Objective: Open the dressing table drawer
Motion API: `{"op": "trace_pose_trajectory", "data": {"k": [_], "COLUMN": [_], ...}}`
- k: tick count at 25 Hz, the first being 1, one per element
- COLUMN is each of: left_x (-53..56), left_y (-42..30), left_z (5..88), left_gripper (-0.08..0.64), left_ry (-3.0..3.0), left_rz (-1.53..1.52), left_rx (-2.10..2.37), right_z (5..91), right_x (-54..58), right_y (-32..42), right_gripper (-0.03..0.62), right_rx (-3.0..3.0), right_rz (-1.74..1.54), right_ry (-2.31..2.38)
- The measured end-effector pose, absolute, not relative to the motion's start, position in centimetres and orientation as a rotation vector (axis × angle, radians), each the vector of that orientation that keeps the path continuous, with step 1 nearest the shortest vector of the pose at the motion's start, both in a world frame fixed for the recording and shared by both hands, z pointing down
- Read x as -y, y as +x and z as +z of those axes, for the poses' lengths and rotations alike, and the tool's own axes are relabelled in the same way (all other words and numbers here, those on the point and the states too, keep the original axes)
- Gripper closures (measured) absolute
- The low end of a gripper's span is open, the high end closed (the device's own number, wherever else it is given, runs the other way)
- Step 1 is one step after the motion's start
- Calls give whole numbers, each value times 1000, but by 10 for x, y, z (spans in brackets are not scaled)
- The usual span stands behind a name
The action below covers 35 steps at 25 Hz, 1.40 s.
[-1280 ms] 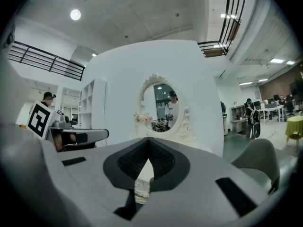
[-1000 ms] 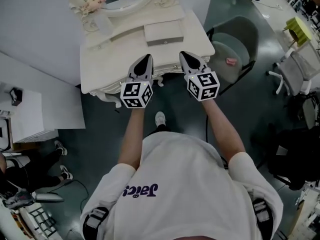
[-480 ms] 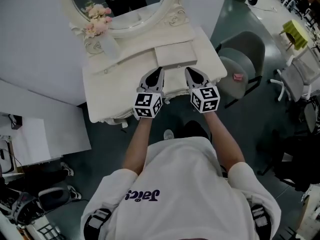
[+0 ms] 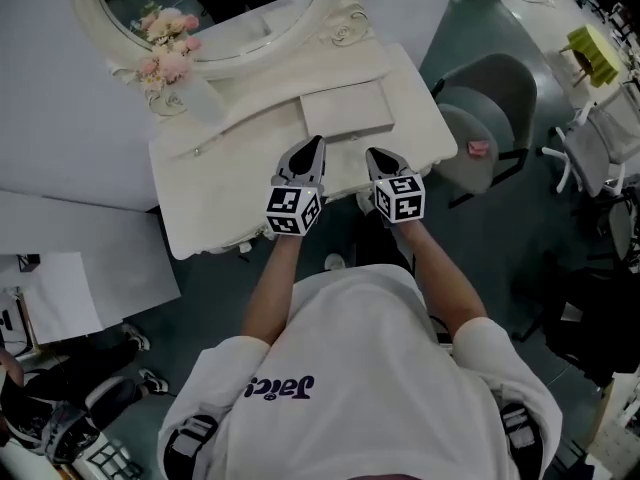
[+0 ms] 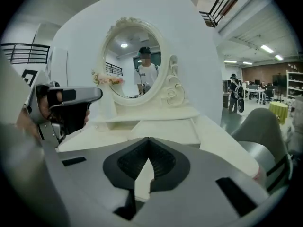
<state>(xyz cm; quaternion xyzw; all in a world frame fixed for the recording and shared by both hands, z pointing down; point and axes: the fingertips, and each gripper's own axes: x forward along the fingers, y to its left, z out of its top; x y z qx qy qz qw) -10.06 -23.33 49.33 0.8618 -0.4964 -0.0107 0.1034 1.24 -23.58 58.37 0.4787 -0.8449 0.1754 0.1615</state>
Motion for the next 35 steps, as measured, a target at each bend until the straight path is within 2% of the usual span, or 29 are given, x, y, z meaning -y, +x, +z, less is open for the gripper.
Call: {"op": "trace_pose_trajectory", "data": {"k": [9, 19, 24, 28, 35], "left_x": [272, 301, 310, 314, 316], "left_y": [-98, -103, -107, -109, -110], "left_z": [526, 557, 562, 562, 560], "left_gripper": [546, 545, 546, 545, 546], "left_ry": [2460, 2371, 2345, 2331, 2317], "left_rz": [20, 61, 61, 49, 16], "left_rx": [1478, 1498, 1507, 1508, 1499], "right_z": [656, 704, 715, 715, 715], "right_x": [271, 295, 304, 310, 314], "right_y": [10, 1, -5, -8, -10], "right_gripper": [579, 460, 425, 426, 520], "right_rx": [2301, 2225, 2202, 2185, 2112], "right_rz": [627, 719, 787, 842, 939], "right_ry": [1242, 1122, 1100, 1119, 1215]}}
